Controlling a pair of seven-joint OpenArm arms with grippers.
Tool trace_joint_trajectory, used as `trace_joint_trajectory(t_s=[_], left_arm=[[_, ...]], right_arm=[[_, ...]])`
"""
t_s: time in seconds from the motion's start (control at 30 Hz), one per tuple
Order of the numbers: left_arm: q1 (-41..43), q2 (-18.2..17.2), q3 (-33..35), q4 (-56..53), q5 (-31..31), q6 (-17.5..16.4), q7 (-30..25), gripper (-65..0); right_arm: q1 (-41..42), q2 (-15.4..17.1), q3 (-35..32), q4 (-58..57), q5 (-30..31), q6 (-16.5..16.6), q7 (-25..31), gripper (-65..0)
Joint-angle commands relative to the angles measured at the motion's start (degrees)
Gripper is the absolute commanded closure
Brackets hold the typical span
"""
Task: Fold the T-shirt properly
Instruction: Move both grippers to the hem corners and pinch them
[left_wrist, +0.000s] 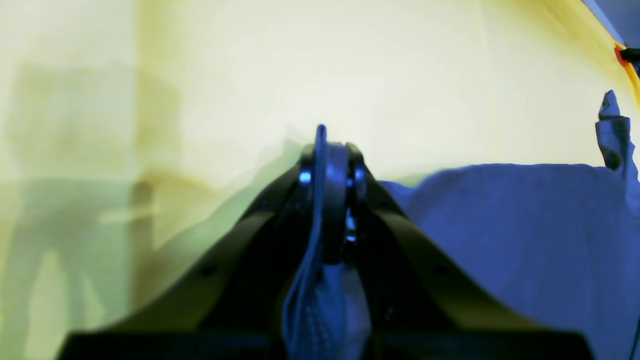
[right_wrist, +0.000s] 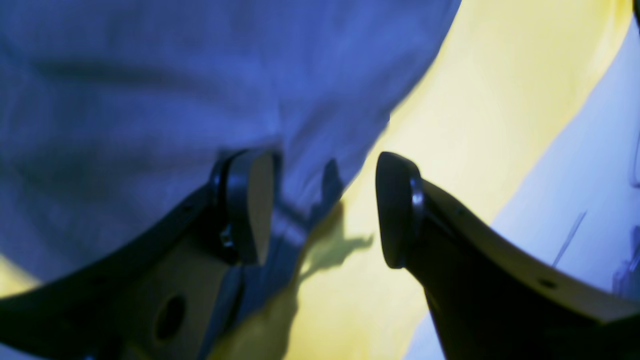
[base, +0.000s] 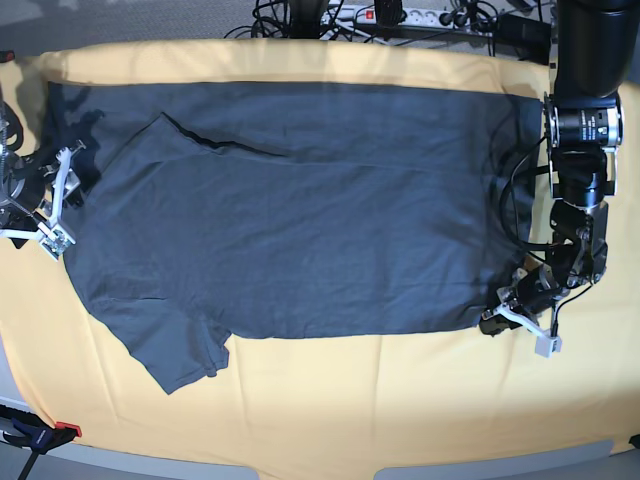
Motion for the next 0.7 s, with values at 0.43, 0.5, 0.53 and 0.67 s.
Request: trace_joint_trajectory(t_s=[0.43,0.5,0.53,0.67], left_arm=[[-0.8,-1.2,0.0,-0.1,5.8,2.2,2.4,0.0],[-0.8,-1.2,0.0,-0.1,5.8,1.9,2.4,0.0],[-0.8,-1.2,0.0,-0.1,5.8,1.8,2.4,0.0],[-0.8,-1.2,0.0,-0.1,5.8,0.2,2.4,0.0]], right_arm=[[31.9,-18.1,0.8,-34.2,-6.6,-2.6,10.4,-42.2],[38.3,-19.1,0.8,-44.1,-4.1,-0.6,10.4,-42.2],[41.3,-19.4,0.8,-49.2,-2.8,0.5,10.4,-42.2],[51.8,-20.0,0.8,-67.7,0.2,4.0,10.6,-42.2]])
